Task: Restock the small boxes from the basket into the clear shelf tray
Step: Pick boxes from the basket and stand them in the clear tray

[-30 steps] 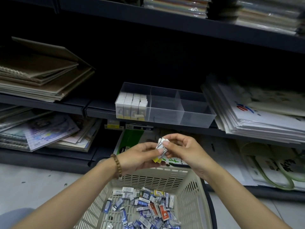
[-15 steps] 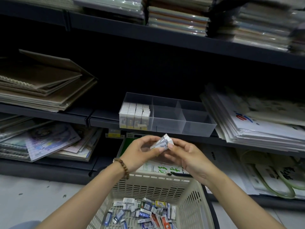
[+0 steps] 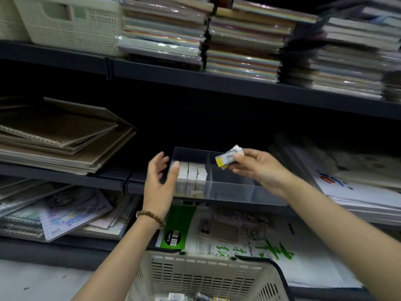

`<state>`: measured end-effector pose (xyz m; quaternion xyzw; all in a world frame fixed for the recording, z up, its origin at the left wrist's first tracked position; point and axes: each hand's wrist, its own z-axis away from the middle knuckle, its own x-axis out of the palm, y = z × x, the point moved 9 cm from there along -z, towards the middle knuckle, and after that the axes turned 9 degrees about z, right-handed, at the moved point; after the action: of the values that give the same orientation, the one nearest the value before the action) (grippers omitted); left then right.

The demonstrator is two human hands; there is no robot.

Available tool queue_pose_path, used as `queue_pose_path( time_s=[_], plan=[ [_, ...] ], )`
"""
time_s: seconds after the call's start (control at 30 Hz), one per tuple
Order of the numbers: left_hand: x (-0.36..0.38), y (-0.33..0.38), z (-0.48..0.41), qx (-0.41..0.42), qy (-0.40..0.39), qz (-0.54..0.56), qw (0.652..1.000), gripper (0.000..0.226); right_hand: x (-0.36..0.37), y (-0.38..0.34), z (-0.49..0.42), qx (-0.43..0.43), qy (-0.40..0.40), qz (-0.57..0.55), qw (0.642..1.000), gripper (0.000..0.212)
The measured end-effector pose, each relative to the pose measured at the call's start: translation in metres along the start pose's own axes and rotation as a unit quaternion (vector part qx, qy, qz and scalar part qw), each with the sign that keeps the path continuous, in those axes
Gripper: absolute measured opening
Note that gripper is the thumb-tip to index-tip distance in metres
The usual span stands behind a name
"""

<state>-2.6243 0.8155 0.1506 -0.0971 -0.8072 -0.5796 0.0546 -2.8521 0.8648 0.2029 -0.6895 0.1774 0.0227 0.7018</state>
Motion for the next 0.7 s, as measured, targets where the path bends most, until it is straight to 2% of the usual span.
queue_pose_path(
  time_s=[0.07, 0.23, 0.37, 0.47, 0.57, 0.7],
  plan=[
    [-0.006, -0.015, -0.004, -0.020, 0.015, -0.043, 0.999, 0.068, -0.014, -0.001, -0.014, 0.013, 0.020, 0.051, 0.998, 0.037],
    [-0.005, -0.067, -0.005, -0.143, -0.036, -0.104, 0.984, 0.065, -0.015, 0.020, -0.035, 0.056, 0.019, 0.196, 0.979, 0.051],
    [-0.008, -0.076, -0.007, -0.135, -0.049, -0.150, 0.978, 0.057, 0.003, 0.038, -0.049, 0.090, -0.004, 0.255, 0.963, 0.063],
    [-0.009, -0.077, -0.008, -0.129, -0.047, -0.150, 0.979, 0.059, 0.018, 0.048, -0.057, 0.101, -0.022, 0.291, 0.951, 0.063],
    [-0.008, -0.078, -0.008, -0.124, -0.046, -0.137, 0.982, 0.057, 0.021, 0.055, -0.064, 0.098, -0.003, 0.344, 0.934, 0.059],
    [-0.007, -0.078, -0.007, -0.118, -0.045, -0.145, 0.981, 0.059, 0.018, 0.061, -0.064, 0.116, 0.014, 0.333, 0.936, 0.056]
  ],
)
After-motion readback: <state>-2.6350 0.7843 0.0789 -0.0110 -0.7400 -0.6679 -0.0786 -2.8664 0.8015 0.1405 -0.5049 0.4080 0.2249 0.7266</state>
